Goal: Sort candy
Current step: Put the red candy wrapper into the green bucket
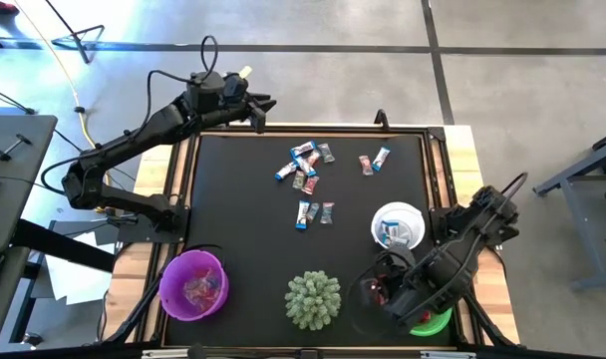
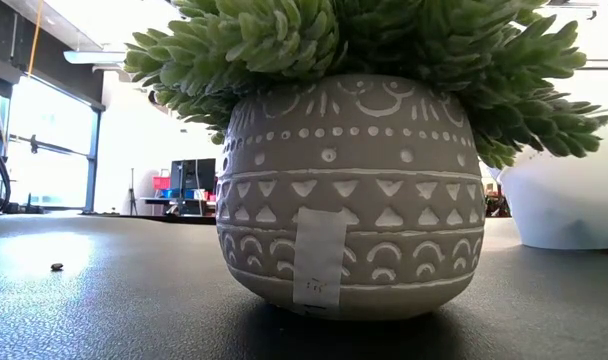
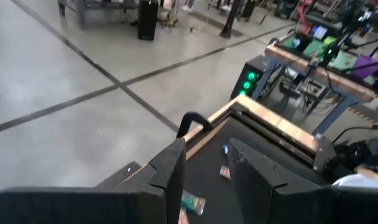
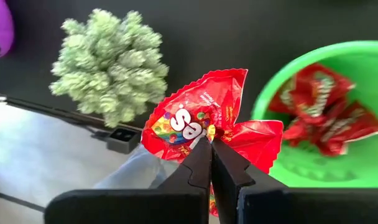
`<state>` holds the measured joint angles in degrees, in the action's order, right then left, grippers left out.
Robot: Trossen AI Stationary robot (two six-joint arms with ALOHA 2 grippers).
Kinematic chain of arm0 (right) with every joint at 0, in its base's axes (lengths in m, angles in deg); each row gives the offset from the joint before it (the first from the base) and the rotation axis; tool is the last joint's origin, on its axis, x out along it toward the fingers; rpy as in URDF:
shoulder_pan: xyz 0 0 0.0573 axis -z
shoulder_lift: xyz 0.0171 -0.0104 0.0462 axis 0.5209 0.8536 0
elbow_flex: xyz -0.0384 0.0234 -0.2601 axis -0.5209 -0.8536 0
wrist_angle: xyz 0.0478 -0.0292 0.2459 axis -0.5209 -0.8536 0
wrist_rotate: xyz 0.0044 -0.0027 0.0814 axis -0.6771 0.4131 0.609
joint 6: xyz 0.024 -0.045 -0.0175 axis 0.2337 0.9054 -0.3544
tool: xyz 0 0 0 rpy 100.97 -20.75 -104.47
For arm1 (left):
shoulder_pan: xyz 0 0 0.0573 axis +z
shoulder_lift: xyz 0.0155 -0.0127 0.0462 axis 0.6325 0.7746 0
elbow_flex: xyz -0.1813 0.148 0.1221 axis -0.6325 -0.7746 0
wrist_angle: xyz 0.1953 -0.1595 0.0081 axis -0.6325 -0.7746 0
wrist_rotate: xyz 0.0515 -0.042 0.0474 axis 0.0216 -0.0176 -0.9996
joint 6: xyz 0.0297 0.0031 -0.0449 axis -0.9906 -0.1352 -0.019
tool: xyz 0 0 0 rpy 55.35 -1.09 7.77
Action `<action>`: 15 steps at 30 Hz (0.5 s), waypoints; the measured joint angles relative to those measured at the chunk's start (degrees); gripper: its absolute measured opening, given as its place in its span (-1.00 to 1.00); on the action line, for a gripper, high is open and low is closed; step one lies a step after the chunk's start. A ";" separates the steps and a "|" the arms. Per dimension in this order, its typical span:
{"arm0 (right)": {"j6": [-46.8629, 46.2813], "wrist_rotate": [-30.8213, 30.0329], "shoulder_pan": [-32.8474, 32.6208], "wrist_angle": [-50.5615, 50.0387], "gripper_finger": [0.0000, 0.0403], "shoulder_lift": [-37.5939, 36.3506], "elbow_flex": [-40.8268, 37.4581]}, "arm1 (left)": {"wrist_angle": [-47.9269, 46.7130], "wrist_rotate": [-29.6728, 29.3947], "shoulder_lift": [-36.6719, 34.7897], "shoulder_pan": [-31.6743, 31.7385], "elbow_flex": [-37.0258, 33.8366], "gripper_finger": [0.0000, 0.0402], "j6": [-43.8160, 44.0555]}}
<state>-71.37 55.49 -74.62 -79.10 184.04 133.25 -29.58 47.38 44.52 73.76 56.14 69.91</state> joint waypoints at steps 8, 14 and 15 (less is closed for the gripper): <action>-1.15 8.60 -2.43 -0.08 -1.00 -6.21 -11.83 | 0.93 0.00 0.00 0.00 0.00 -0.47 0.04; -3.23 18.56 -5.45 2.05 -1.00 -8.17 -18.06 | 0.93 0.00 0.00 0.00 0.00 -0.47 0.07; -4.10 18.75 -5.96 1.96 -1.00 -8.25 -18.72 | 0.92 0.00 0.00 0.00 0.00 -0.47 0.07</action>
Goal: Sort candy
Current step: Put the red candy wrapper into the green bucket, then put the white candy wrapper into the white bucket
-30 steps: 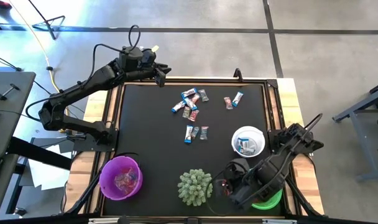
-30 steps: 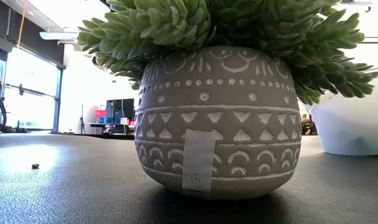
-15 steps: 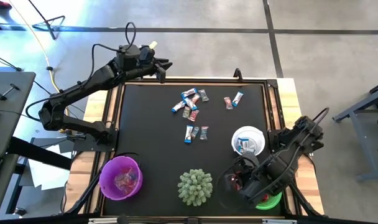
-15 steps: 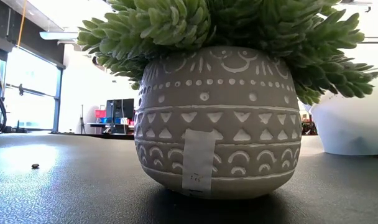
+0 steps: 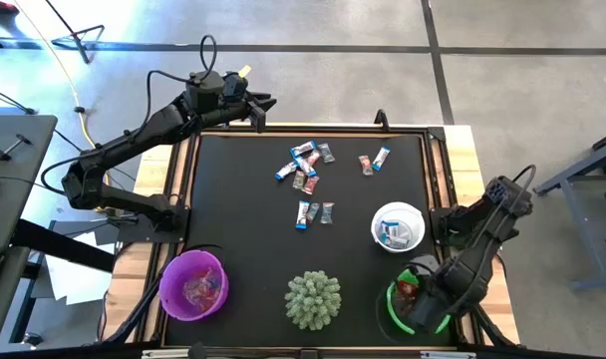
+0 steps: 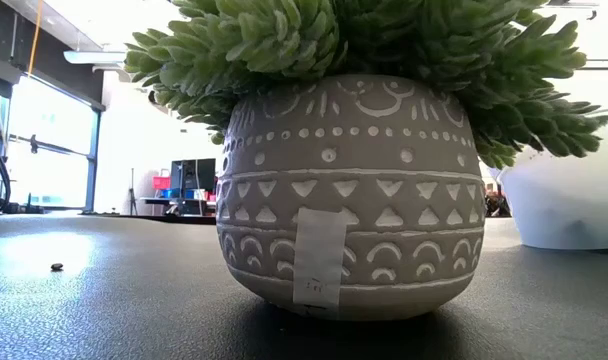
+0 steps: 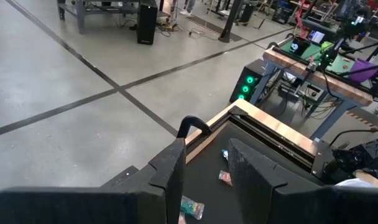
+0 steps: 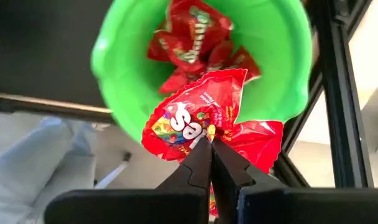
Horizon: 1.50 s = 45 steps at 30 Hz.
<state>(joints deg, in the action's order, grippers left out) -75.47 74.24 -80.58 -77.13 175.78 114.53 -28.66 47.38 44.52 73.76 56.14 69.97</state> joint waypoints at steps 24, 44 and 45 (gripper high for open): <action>25.40 -18.98 9.31 -1.90 -0.38 -0.54 -1.09 | -0.02 1.08 0.00 -0.02 0.00 -0.47 0.00; 75.61 -25.43 39.50 -1.95 -0.38 -3.19 -1.05 | -19.56 21.39 0.00 -1.98 0.00 -0.47 -4.77; 77.34 -25.55 41.04 -1.95 -0.38 -3.20 -1.05 | -20.19 21.40 0.00 -1.97 0.00 -0.47 -5.71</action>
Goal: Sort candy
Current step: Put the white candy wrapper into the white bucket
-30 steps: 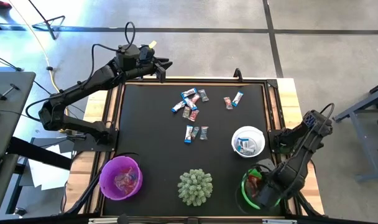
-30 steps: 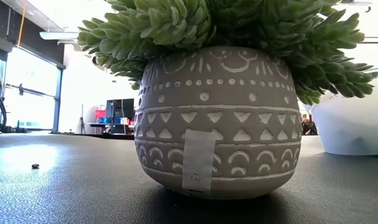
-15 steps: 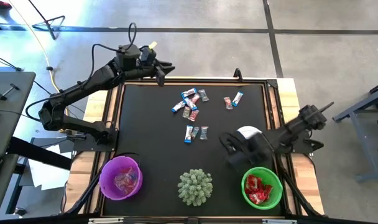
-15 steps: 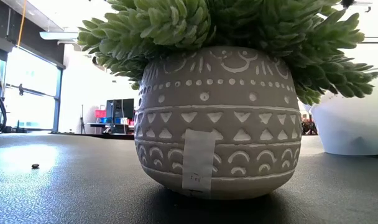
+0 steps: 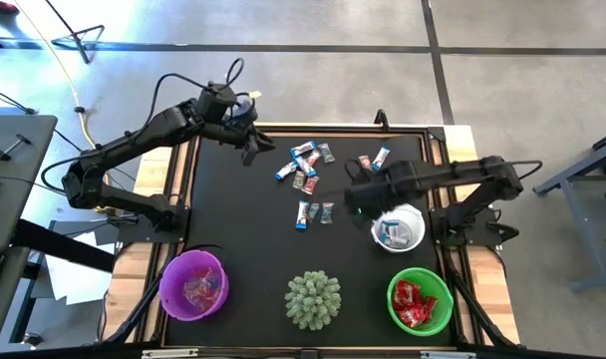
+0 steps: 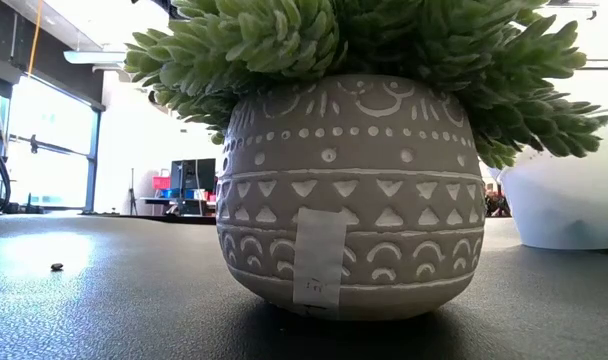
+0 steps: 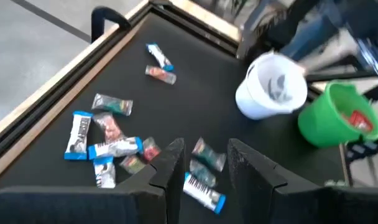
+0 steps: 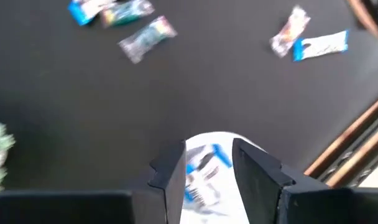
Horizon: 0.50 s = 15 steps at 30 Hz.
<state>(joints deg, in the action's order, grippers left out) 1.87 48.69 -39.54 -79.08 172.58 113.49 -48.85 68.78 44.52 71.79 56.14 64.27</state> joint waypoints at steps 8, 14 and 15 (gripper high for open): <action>7.80 -2.42 14.16 -0.02 -0.38 -0.11 0.00 | -0.44 -8.18 0.00 0.90 0.00 -0.47 -4.90; 8.61 -5.85 24.66 0.05 -0.38 -0.14 -0.58 | 0.41 -10.18 0.00 5.79 0.00 -0.47 -7.20; 8.45 -6.21 26.19 0.12 -0.38 -0.17 -1.42 | 0.53 -10.11 0.00 6.34 0.00 -0.47 -7.48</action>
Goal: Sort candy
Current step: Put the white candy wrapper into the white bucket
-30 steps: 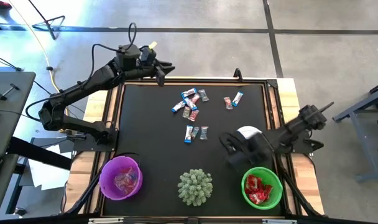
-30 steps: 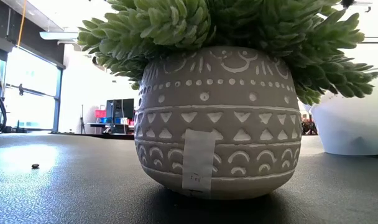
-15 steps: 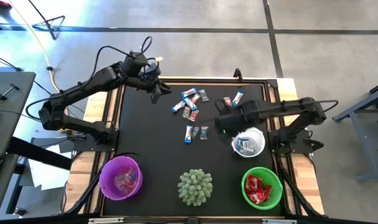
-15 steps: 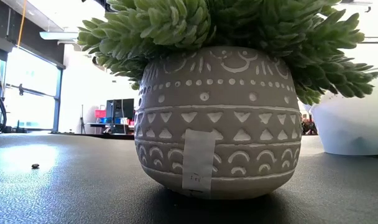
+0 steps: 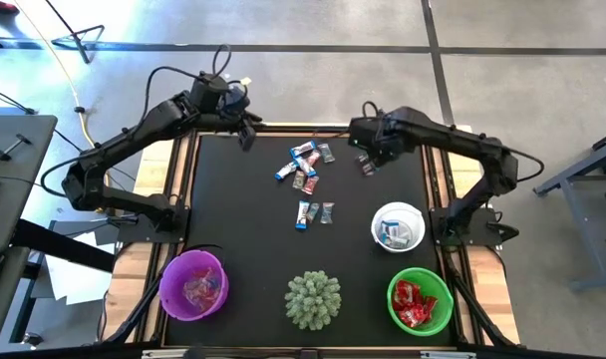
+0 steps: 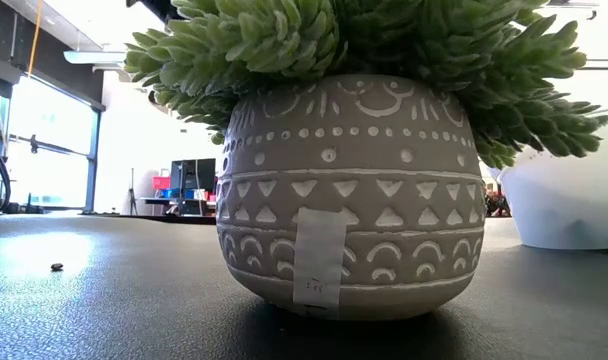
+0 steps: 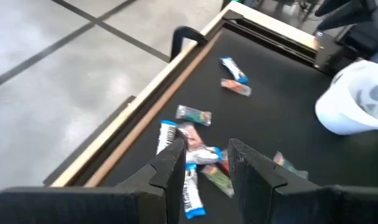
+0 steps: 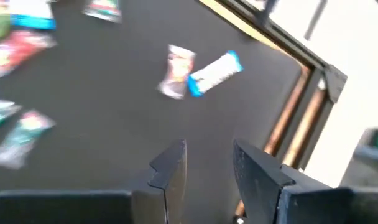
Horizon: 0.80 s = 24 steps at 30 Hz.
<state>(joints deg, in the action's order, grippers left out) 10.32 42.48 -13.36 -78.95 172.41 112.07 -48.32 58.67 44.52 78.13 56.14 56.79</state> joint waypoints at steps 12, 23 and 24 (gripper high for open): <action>6.92 -4.71 7.14 22.48 -0.38 0.04 -21.63 | 3.50 0.21 0.00 2.09 0.00 -0.47 -0.94; -8.80 -9.94 7.92 44.27 -0.38 0.04 -33.36 | 7.62 -0.20 0.00 2.07 0.00 -0.47 7.17; -14.28 -9.91 8.10 44.27 -0.38 0.04 -34.02 | 8.13 -0.25 0.00 2.07 0.00 -0.47 7.86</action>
<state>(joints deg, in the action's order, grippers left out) -3.96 32.57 -5.26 -34.68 172.45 78.05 -40.19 58.42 44.52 80.21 56.14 64.65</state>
